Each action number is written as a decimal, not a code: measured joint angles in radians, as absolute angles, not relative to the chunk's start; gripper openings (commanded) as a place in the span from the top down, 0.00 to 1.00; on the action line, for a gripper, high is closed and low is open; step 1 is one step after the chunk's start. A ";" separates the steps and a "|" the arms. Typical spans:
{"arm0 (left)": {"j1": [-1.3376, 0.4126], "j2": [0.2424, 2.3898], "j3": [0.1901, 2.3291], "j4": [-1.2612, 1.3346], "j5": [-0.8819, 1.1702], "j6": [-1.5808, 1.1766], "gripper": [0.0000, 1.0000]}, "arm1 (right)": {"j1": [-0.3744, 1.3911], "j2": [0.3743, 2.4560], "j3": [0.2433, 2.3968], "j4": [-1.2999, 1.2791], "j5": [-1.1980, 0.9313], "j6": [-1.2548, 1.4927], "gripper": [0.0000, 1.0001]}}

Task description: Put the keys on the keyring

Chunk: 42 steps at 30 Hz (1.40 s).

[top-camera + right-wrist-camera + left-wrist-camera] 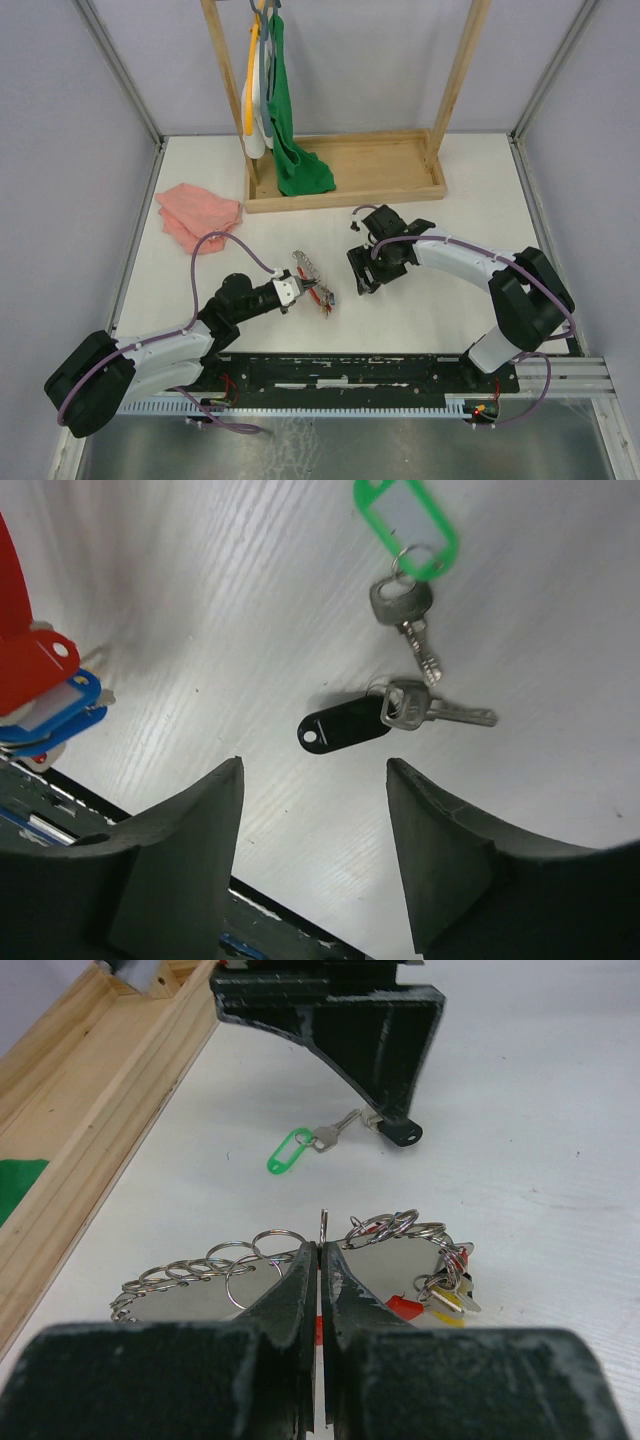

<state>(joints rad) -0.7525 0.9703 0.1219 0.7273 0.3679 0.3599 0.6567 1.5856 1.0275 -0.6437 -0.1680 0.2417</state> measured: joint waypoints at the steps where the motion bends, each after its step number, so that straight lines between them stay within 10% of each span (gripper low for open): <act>1: -0.752 0.967 0.122 0.727 0.368 0.360 0.97 | 0.651 1.587 1.054 -0.657 -0.159 0.213 0.42; 28: -0.752 0.954 0.122 0.727 0.368 0.360 0.97 | 0.673 1.866 1.229 -0.791 -0.093 -0.025 0.64; 42: -0.752 0.959 0.122 0.728 0.368 0.360 0.97 | 0.775 1.877 1.236 -0.794 0.080 -0.025 0.54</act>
